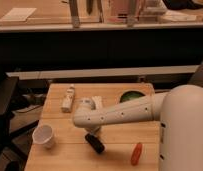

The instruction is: Push the eraser across the table

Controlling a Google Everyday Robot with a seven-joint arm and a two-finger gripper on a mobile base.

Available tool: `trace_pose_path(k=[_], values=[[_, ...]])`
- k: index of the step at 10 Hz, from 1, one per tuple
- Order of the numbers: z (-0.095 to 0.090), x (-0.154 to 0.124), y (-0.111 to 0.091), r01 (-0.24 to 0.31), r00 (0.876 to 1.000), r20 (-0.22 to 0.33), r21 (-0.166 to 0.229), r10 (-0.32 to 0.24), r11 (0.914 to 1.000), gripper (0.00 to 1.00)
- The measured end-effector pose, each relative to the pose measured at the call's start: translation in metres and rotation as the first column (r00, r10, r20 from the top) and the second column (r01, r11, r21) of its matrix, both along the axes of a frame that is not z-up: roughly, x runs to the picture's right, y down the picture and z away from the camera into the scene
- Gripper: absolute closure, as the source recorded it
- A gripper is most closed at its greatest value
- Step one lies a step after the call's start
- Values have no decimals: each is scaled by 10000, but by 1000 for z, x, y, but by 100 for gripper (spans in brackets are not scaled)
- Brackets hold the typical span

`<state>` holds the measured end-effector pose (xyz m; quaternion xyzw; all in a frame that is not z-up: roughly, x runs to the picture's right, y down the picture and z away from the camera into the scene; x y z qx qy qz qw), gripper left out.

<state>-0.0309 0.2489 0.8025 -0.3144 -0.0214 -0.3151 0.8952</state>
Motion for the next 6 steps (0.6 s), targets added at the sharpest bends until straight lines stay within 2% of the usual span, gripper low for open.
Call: trace_pose_path(k=[6], values=[[0, -4, -5, 61, 10000, 28, 134, -61, 9999, 100]])
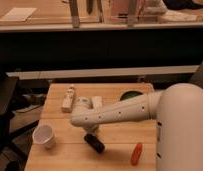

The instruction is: Push the eraser across the table

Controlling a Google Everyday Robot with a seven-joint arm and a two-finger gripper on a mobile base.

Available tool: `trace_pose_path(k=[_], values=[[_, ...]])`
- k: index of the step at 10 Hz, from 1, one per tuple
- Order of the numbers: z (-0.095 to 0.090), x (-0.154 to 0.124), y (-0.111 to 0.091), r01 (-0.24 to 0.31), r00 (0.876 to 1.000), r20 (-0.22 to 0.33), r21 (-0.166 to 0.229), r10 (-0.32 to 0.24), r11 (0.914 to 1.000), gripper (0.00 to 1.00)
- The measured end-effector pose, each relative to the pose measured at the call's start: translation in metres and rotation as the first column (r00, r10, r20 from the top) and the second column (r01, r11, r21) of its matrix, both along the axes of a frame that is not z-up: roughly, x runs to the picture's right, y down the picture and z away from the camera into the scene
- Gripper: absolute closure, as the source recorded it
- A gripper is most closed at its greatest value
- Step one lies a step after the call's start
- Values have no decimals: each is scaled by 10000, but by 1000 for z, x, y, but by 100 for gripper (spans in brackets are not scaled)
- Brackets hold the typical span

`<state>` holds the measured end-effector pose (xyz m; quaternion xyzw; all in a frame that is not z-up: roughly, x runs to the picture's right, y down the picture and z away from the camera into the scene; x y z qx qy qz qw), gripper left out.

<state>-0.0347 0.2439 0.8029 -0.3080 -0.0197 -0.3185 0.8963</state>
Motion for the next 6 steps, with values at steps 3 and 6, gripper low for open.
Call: trace_pose_path(k=[3, 6], values=[[0, -4, -2, 51, 10000, 46, 79, -51, 10000, 100], [0, -5, -5, 66, 9999, 95, 148, -67, 9999, 100]])
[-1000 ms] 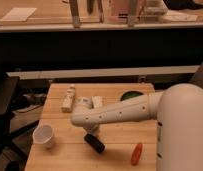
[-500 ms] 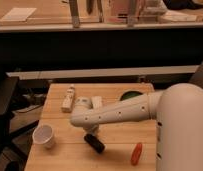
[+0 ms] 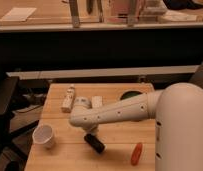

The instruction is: Push the eraser across the table

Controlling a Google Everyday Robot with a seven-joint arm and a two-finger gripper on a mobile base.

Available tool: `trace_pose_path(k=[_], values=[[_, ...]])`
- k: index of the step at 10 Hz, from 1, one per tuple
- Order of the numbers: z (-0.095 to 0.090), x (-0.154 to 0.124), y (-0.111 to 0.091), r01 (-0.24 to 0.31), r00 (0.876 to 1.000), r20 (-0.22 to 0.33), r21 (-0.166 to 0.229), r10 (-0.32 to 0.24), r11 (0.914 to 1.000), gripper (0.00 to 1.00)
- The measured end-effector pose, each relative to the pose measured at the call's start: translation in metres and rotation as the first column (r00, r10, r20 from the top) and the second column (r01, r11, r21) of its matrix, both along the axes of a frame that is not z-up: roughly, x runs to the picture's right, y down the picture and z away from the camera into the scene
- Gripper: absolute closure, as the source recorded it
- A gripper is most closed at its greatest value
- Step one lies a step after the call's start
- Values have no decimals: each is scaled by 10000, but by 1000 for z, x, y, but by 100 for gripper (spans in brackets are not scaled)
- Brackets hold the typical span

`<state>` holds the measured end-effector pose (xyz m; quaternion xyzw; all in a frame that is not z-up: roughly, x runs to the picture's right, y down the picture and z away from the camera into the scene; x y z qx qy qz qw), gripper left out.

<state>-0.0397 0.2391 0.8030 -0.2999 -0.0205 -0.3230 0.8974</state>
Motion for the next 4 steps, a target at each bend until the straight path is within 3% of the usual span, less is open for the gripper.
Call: trace_pose_path(k=[4], values=[[1, 0, -4, -4, 10000, 46, 93, 3, 10000, 100]])
